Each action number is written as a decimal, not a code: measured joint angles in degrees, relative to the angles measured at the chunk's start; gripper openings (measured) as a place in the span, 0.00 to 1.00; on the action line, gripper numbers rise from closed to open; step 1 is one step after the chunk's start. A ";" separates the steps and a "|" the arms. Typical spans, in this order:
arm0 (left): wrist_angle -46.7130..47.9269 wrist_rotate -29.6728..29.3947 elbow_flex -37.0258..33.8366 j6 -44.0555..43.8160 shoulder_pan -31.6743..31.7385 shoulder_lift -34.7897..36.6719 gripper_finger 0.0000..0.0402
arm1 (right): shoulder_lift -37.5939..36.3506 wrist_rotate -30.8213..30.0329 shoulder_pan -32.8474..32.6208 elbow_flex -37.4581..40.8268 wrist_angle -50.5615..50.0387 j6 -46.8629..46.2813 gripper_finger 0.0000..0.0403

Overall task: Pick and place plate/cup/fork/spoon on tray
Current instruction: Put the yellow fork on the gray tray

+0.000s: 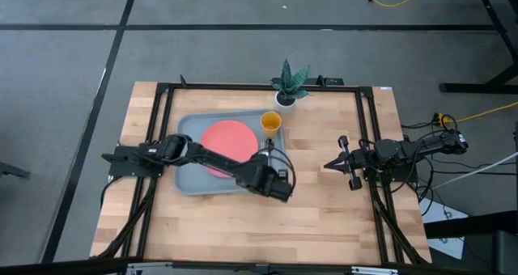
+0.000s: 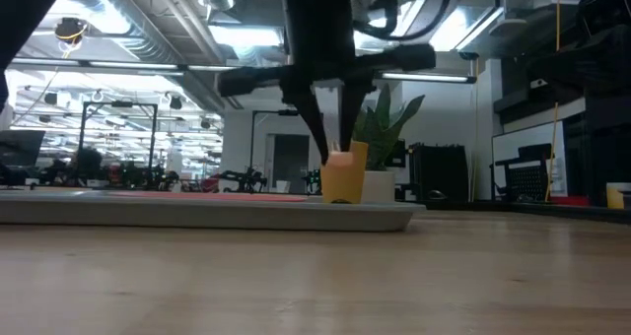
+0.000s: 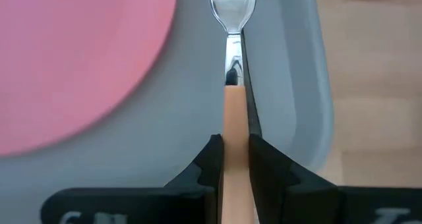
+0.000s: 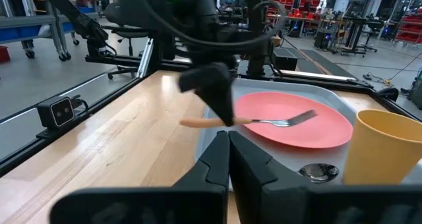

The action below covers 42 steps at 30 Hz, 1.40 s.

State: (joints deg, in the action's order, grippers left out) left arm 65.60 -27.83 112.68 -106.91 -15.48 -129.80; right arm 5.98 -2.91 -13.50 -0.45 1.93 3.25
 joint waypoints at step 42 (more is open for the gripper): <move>-2.24 7.67 -4.70 8.17 10.11 0.11 0.10 | 0.00 0.00 -0.02 0.02 0.00 -0.01 0.03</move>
State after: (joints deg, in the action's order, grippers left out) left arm 63.35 -20.17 107.98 -98.74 -5.37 -129.69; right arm 5.98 -2.92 -13.52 -0.43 1.93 3.23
